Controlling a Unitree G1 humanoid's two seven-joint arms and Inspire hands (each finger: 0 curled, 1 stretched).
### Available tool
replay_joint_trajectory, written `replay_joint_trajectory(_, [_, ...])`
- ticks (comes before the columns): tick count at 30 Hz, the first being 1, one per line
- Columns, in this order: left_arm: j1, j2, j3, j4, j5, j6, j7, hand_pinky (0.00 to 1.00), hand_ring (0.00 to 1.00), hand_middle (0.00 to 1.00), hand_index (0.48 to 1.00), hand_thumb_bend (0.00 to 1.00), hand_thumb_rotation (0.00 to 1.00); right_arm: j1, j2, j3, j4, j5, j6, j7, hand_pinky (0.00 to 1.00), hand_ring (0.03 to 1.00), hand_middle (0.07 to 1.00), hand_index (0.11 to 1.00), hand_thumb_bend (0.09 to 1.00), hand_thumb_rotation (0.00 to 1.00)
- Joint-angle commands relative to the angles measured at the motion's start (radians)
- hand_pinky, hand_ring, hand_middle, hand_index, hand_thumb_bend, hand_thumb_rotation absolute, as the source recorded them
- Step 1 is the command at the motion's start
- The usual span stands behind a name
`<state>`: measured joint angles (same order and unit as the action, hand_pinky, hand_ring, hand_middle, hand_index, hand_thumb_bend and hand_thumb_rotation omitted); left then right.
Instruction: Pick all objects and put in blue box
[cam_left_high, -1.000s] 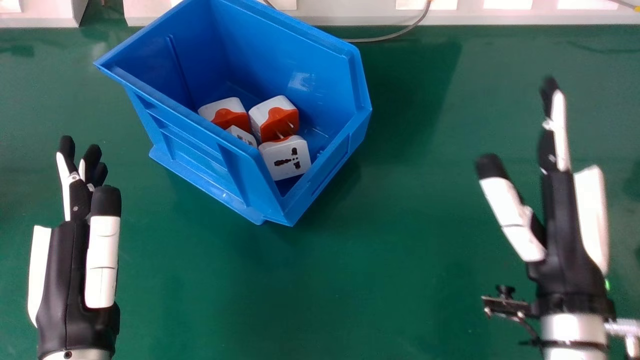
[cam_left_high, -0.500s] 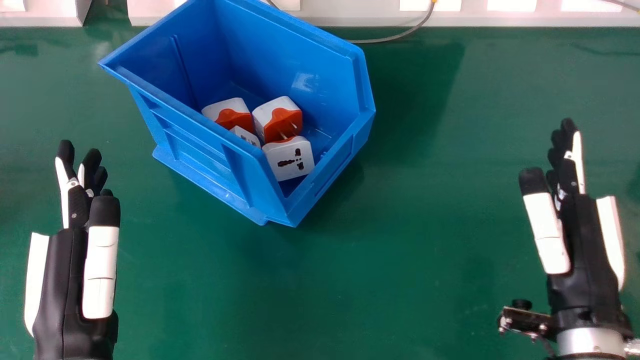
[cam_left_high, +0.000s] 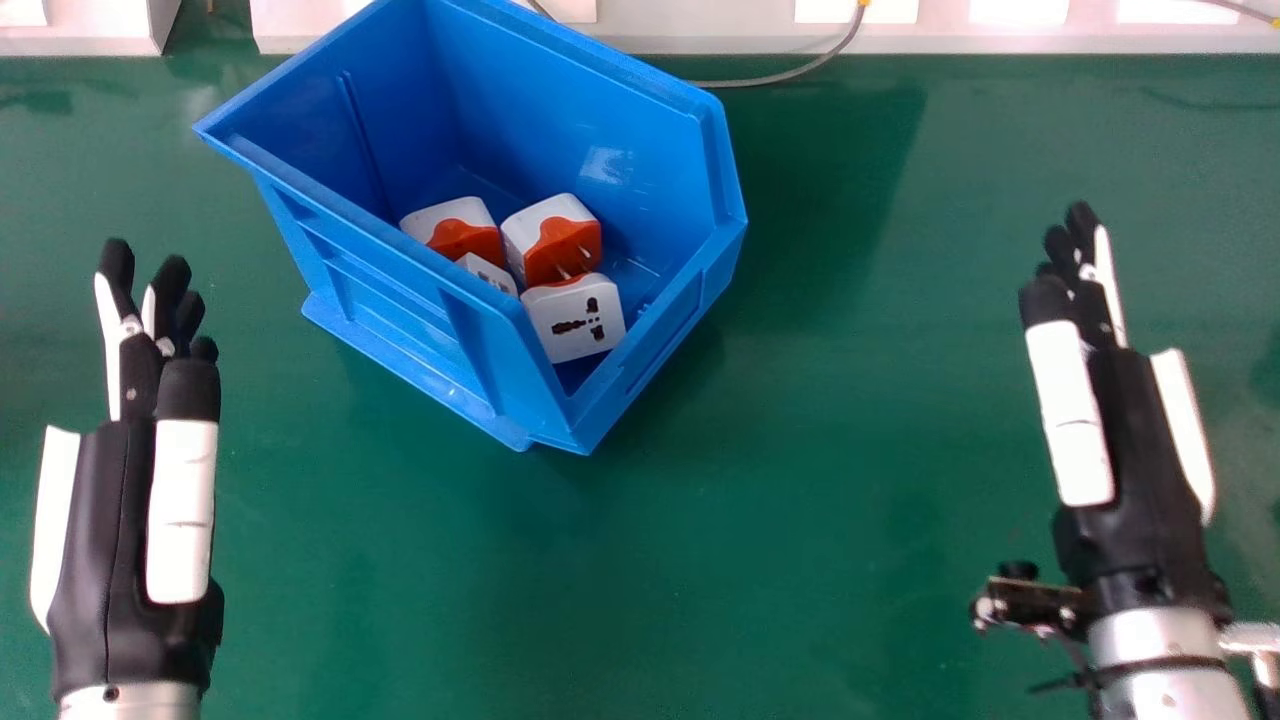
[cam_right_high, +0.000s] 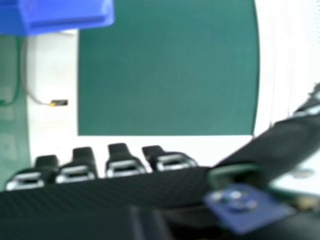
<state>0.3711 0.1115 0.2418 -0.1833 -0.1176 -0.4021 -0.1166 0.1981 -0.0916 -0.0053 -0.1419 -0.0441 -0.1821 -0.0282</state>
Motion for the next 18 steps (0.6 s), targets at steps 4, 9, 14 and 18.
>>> replay_joint_trajectory(4, [-0.025,0.007,0.006,0.002,0.022,-0.002,0.016,1.0,1.0,1.0,1.0,0.85,0.98,-0.052,0.019,0.0,0.05,-0.003,-0.016,0.002,1.0,1.0,1.0,1.0,0.431,1.0])
replay_joint_trajectory(9, [-0.037,-0.014,-0.007,0.012,0.04,-0.011,0.037,1.0,1.0,1.0,1.0,0.82,0.99,-0.077,0.017,-0.011,0.078,0.0,-0.029,0.002,1.0,1.0,1.0,1.0,0.452,1.0])
replay_joint_trajectory(14, [-0.025,-0.04,-0.024,0.019,0.043,-0.041,0.043,1.0,1.0,1.0,1.0,0.82,0.99,-0.049,0.015,-0.022,0.079,0.0,-0.062,0.005,1.0,1.0,1.0,1.0,0.481,1.0])
replay_joint_trajectory(18, [-0.035,-0.056,-0.034,0.043,0.053,-0.062,0.053,1.0,1.0,1.0,1.0,0.79,0.99,-0.033,0.018,-0.026,0.079,0.0,-0.082,0.004,1.0,1.0,1.0,1.0,0.44,1.0])
